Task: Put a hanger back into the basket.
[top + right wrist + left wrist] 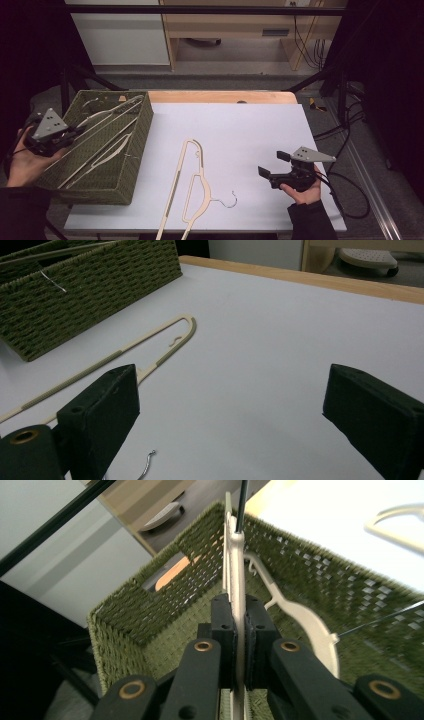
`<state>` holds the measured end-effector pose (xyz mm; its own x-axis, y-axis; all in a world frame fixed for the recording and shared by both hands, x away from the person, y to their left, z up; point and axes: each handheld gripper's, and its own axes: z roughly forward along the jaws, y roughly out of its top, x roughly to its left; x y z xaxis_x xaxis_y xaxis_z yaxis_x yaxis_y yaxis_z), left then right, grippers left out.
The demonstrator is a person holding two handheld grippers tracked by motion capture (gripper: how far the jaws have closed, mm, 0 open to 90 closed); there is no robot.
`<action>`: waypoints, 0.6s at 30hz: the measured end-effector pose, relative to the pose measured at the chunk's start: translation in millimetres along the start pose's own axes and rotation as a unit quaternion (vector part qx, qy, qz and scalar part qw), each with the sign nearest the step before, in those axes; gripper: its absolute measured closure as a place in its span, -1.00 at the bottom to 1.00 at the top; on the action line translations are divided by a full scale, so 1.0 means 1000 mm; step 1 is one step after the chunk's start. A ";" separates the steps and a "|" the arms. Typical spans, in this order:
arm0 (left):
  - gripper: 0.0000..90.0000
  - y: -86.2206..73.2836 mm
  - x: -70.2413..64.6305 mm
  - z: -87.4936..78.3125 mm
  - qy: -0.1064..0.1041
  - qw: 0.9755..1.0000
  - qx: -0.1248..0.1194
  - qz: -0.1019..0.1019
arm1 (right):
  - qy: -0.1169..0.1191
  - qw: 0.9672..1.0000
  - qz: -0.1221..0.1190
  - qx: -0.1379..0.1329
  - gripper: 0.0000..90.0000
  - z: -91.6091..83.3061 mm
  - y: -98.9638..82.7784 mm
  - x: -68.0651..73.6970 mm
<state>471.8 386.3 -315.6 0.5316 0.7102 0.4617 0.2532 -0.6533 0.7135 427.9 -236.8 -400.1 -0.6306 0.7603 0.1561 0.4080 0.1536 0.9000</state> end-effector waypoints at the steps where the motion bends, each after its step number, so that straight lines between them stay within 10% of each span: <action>1: 0.91 -0.003 -0.002 0.004 0.001 1.000 0.002 -0.001 | 0.000 1.000 0.000 0.000 -0.81 0.000 0.000 0.000; 11: 0.88 -0.036 -0.028 0.039 -0.032 0.998 0.053 -0.016 | 0.001 1.000 0.000 0.004 -0.81 0.001 -0.001 0.000; 18: 0.77 -0.047 -0.037 0.055 -0.087 0.989 0.109 -0.039 | 0.002 1.000 -0.002 0.004 -0.81 0.002 -0.001 0.000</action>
<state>484.4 376.5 -395.0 0.6298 0.7175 0.2976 0.4579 -0.6524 0.6039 428.7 -235.2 -401.7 -0.6346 0.7574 0.1539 0.4113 0.1623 0.8970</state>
